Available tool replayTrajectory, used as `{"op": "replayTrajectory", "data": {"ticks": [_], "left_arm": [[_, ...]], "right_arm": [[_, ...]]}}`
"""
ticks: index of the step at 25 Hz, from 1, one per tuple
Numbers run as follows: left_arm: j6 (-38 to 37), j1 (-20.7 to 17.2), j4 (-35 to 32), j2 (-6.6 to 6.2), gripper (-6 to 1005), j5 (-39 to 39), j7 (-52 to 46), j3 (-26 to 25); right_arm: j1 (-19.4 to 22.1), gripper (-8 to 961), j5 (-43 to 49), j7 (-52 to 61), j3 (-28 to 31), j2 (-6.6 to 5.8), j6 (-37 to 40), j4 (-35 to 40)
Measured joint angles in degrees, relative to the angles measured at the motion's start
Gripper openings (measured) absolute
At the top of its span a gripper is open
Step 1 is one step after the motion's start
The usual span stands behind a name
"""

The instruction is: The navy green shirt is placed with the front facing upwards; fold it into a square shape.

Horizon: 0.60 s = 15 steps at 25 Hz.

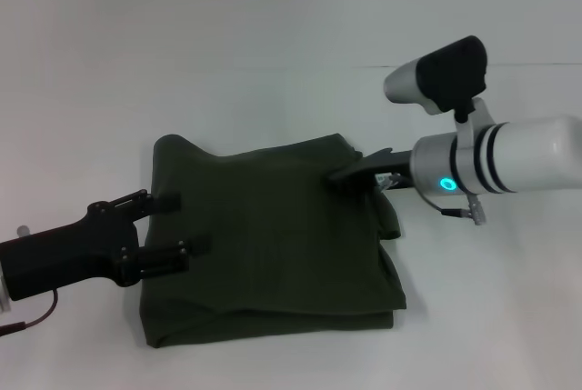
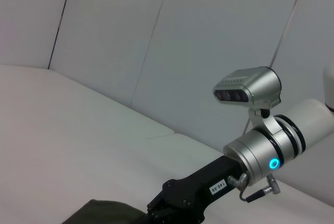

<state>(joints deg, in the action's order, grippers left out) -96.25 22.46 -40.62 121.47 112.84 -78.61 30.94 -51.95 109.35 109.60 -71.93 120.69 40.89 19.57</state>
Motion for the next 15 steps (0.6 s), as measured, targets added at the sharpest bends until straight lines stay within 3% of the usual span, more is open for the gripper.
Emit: {"op": "replayTrajectory", "data": {"ticks": [9, 15], "left_arm": [[0.07, 0.16, 0.02, 0.0, 885, -0.01, 0.0, -0.06], [0.35, 0.89, 0.67, -0.02, 885, -0.08, -0.27, -0.35]], "right_arm": [[2.42, 34, -0.9, 1.49, 0.51, -0.53, -3.83, 0.8], [8.48, 38, -4.55, 1.56, 0.68, -0.68, -1.28, 9.15]]}}
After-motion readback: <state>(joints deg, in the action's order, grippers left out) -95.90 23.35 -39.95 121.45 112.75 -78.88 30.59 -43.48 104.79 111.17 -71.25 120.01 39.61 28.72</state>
